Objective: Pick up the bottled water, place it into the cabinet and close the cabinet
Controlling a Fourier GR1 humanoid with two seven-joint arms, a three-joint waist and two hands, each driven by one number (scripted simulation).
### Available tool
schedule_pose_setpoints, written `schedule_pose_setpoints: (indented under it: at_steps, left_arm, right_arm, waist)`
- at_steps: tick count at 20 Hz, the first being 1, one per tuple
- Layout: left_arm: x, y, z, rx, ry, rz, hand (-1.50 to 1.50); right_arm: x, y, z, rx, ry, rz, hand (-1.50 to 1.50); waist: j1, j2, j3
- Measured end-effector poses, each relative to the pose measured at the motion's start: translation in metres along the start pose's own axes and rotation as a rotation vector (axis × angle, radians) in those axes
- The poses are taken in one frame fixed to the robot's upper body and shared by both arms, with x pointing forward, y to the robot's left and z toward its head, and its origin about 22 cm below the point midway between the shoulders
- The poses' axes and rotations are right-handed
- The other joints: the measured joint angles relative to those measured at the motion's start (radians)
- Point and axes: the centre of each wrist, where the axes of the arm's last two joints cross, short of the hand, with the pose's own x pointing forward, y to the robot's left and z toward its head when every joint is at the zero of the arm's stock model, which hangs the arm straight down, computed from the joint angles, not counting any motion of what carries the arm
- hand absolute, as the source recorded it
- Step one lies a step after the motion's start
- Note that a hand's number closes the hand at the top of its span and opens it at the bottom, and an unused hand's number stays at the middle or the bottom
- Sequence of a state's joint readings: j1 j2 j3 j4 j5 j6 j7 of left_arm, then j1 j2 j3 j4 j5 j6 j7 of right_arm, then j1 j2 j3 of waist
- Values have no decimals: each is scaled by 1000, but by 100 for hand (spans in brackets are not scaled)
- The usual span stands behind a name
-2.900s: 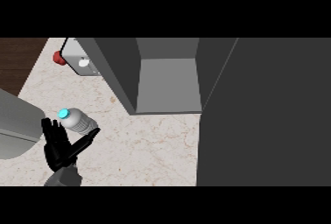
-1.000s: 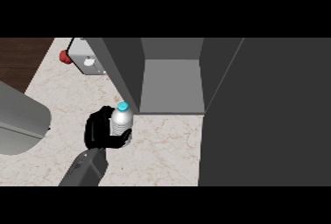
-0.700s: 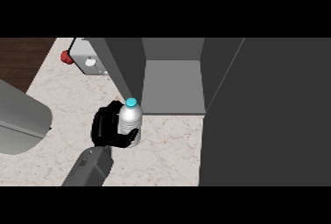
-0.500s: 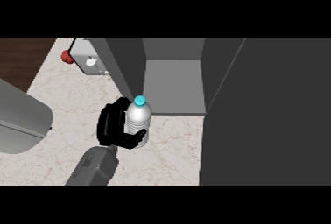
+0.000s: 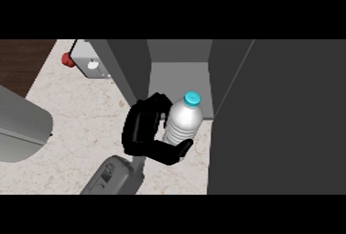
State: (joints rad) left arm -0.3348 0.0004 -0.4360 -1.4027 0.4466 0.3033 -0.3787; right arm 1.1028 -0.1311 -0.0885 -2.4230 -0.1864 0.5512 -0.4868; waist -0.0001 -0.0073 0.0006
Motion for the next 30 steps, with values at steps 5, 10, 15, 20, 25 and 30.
schedule_pose_setpoints:
  at_steps: [5,10,15,20,25,30]
  left_arm:
    - [31,-43,-23,32,-9,-40,150]
    - [40,-65,-43,79,-29,-91,150]
    - [33,-68,-63,122,-25,-165,150]
    - [22,-67,-74,140,-11,-226,150]
    - [12,-61,-89,159,0,-284,150]
    - [-2,-44,-99,184,21,-338,150]
  right_arm:
    - [-1,-4,-6,5,-6,17,-150]
    - [-3,-6,-12,9,-8,20,-150]
    - [-3,-9,-17,4,-3,36,-150]
    - [-2,-14,-20,10,0,50,-150]
    - [0,-19,-14,22,8,61,-150]
    - [0,-23,-11,25,9,58,-150]
  waist:
    - [-8,4,0]
    - [-16,7,-1]
    - [-21,10,-1]
    - [-22,11,-1]
    - [-30,11,-1]
    - [-32,13,-1]
